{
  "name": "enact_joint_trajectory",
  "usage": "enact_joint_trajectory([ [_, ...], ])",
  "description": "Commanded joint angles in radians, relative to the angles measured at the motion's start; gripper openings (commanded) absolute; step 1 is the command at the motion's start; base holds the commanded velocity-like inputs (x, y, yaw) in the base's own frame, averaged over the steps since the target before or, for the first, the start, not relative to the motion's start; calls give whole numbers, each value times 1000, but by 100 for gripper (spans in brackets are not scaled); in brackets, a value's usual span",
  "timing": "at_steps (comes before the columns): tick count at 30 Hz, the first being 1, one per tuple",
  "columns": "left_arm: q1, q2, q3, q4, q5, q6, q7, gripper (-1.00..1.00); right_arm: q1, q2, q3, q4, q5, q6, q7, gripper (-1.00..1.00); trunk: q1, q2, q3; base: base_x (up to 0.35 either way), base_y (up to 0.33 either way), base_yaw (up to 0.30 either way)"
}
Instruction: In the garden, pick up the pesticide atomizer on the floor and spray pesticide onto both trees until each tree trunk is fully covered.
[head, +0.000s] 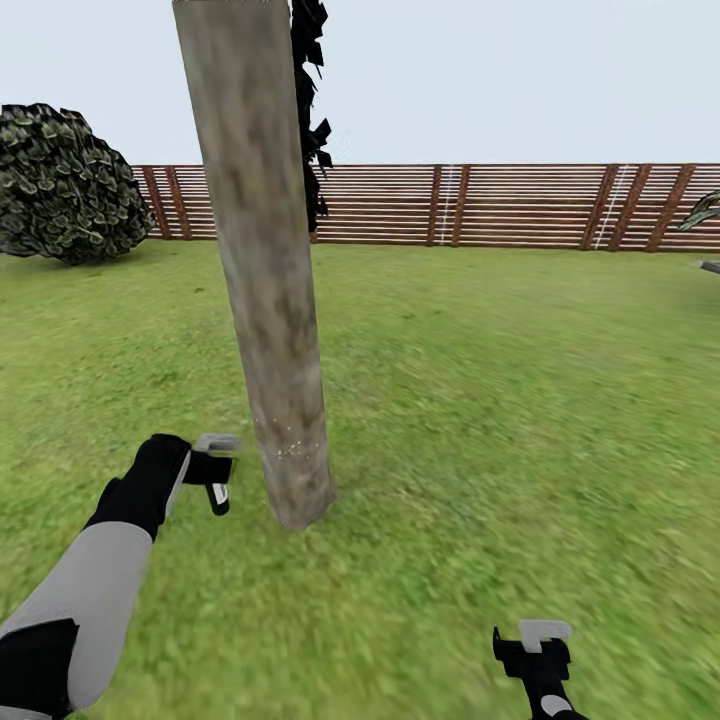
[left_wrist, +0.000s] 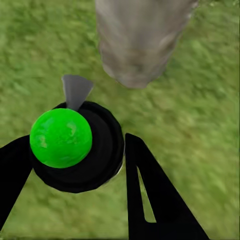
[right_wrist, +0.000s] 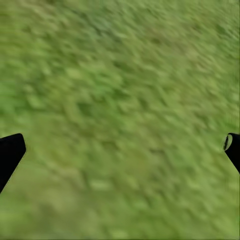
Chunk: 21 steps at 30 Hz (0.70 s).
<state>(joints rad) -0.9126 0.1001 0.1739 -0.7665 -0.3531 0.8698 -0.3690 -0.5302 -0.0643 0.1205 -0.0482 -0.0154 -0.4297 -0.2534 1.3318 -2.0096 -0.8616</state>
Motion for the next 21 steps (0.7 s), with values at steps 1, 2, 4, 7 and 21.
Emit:
enact_joint_trajectory([
  [1,-3,7,2,-1,-6,4,-19,-100,-1,0,8,1,-1,-1,-6,100,0,0,-1,0,0,126],
  [2,-4,5,1,-1,-7,4,-28,-100,-1,0,8,1,-1,-1,-6,100,0,0,-1,0,0,65],
  [4,-9,-10,0,-17,-7,6,-36,-100,-1,-1,8,2,-1,-1,-6,100,0,0,-1,106,-87,16],
  [7,-21,-21,-1,-37,-7,23,-37,-100,2,-3,8,2,-1,-1,-6,100,0,0,-1,179,-181,3],
  [21,-26,-21,-1,-47,-7,40,-38,-100,7,-3,8,2,-1,-1,-6,100,0,0,-1,-46,-261,0],
])
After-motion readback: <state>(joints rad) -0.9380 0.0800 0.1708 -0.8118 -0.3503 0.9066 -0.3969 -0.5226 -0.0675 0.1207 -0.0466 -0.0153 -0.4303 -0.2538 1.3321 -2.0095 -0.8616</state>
